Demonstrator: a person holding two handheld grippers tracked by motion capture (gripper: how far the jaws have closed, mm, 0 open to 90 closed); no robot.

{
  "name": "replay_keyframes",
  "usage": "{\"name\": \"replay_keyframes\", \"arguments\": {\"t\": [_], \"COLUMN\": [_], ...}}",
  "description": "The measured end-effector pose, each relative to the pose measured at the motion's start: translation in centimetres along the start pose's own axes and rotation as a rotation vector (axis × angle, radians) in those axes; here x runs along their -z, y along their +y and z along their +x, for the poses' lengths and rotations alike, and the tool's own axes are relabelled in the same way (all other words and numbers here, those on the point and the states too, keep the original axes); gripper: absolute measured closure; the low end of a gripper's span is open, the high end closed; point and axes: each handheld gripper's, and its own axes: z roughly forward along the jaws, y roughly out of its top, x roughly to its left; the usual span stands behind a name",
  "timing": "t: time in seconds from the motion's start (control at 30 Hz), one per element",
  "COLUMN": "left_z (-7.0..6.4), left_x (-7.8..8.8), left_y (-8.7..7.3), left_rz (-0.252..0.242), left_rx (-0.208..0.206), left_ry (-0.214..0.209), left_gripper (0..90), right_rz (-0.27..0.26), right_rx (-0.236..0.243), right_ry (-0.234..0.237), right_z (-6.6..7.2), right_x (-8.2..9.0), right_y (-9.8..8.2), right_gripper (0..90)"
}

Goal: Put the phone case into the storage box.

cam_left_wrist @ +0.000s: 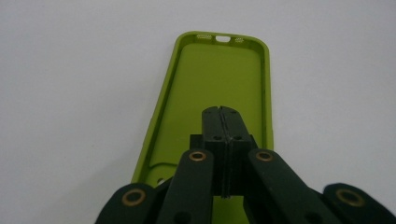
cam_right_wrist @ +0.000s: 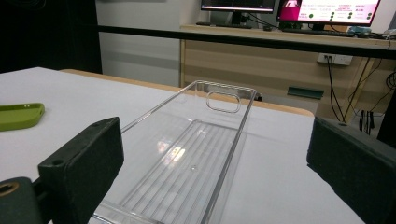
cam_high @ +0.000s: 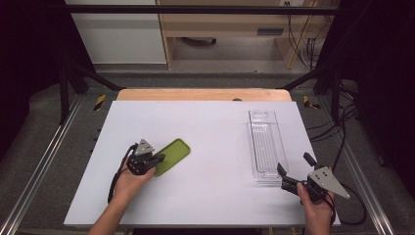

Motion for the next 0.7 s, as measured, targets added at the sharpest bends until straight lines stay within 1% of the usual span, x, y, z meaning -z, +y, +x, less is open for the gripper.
{"name": "replay_keyframes", "arguments": {"t": [0.07,0.2,0.27,0.33,0.47,0.7], "left_z": [-0.2,-0.9,-1.2,-1.2,-1.5,-1.7], "left_x": [-0.4,-1.0,-1.5,-1.9,-2.6,-3.2], "left_y": [0.2,0.8,1.1,1.3,1.6,1.9], "left_rz": [0.014,0.017,0.032,0.038,0.046,0.06], "left_rx": [-0.004,-0.011,-0.027,-0.026,-0.033,-0.039], "left_ry": [-0.006,-0.024,-0.02,-0.021,-0.031,-0.039], "left_gripper": [90.0,90.0,90.0,90.0,90.0,90.0], "right_rz": [0.001,0.001,0.002,0.006,0.002,0.007], "right_rx": [-0.001,-0.001,-0.002,0.005,0.002,0.002], "right_ry": [0.001,0.0,0.001,0.001,-0.001,-0.001], "right_z": [0.0,-0.1,-0.1,-0.2,-0.1,-0.2], "right_x": [0.0,0.0,0.0,0.0,0.0,0.0], "right_y": [0.0,0.0,0.0,-0.1,0.0,-0.1], "right_gripper": [4.5,4.4,4.4,4.4,4.4,4.3]}}
